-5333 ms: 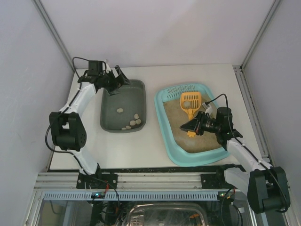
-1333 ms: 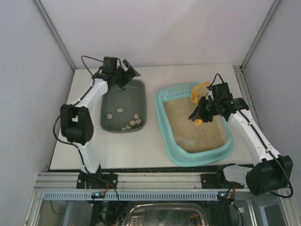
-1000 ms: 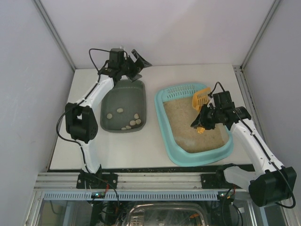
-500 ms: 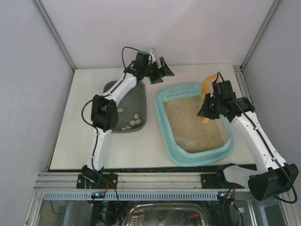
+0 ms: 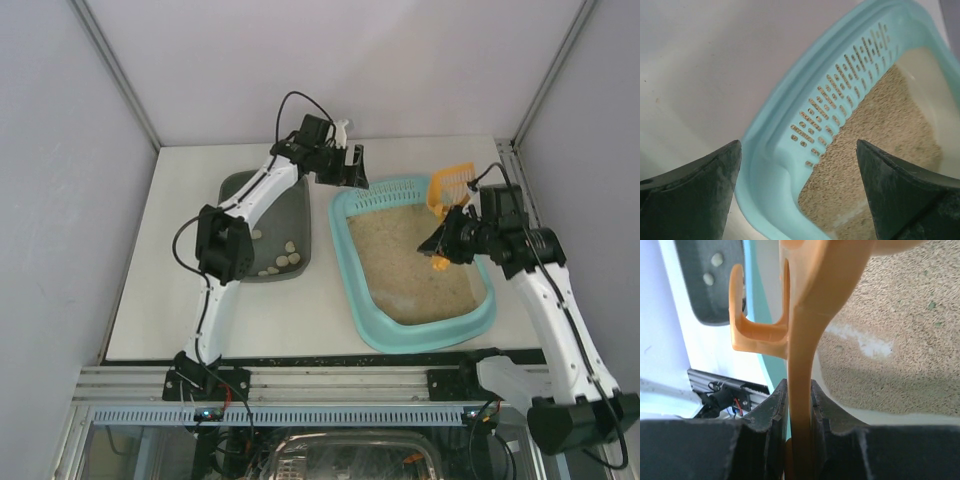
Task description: Clean the litter box
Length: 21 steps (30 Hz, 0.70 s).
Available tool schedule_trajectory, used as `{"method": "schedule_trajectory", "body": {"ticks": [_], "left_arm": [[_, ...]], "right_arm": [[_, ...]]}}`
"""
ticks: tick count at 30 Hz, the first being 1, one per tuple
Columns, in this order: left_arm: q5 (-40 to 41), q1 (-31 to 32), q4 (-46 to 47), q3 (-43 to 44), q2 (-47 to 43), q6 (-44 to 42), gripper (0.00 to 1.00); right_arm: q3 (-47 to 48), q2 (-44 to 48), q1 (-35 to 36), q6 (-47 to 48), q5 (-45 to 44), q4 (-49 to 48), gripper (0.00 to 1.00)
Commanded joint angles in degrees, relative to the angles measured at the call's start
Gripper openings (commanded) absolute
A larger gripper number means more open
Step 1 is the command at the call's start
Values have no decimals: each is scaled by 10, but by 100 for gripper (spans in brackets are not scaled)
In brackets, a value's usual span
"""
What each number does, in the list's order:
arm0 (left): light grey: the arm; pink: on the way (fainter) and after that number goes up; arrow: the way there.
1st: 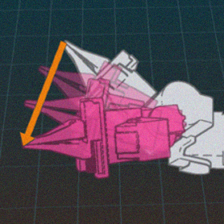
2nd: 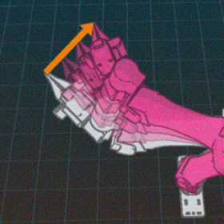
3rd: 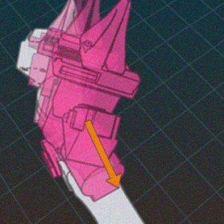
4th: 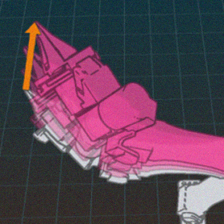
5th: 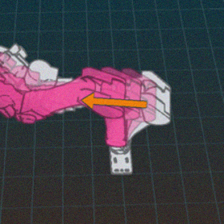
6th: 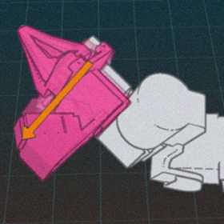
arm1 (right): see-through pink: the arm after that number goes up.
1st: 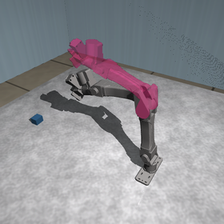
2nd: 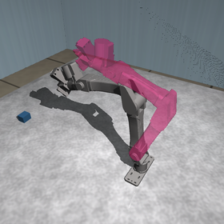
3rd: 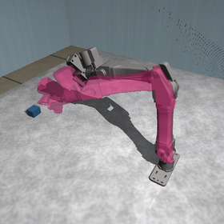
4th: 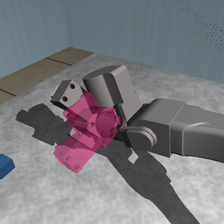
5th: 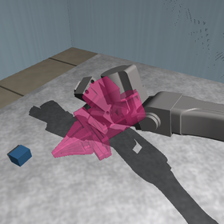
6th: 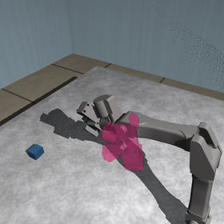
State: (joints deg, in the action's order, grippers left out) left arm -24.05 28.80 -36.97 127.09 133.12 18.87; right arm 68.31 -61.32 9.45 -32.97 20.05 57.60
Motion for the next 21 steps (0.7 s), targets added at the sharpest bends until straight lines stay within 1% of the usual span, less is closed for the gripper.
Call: {"method": "schedule_trajectory", "body": {"ticks": [1, 3, 6, 11, 14, 16, 21], "left_arm": [[23, 26, -33, -9, -30, -110, 100], [10, 35, -53, 3, -21, -140, 100], [21, 57, -81, 11, -15, -182, 100], [14, 67, -87, -16, -9, -185, 100], [22, 67, -100, -32, -11, -181, 100], [41, 67, -97, -61, -26, -180, 100], [74, 66, -75, -152, -70, -173, 100]], "right_arm": [[-25, 91, -4, -28, 47, -25, 0], [-40, 115, -4, -36, 58, -26, 0], [-61, 149, -3, -44, 60, -27, 0], [-72, 167, -3, -52, 57, -20, 0], [-73, 134, 0, -29, 37, 33, 0], [-82, 105, 5, -17, 36, 58, 0], [-121, 54, 7, -17, 71, 21, 0]]}}
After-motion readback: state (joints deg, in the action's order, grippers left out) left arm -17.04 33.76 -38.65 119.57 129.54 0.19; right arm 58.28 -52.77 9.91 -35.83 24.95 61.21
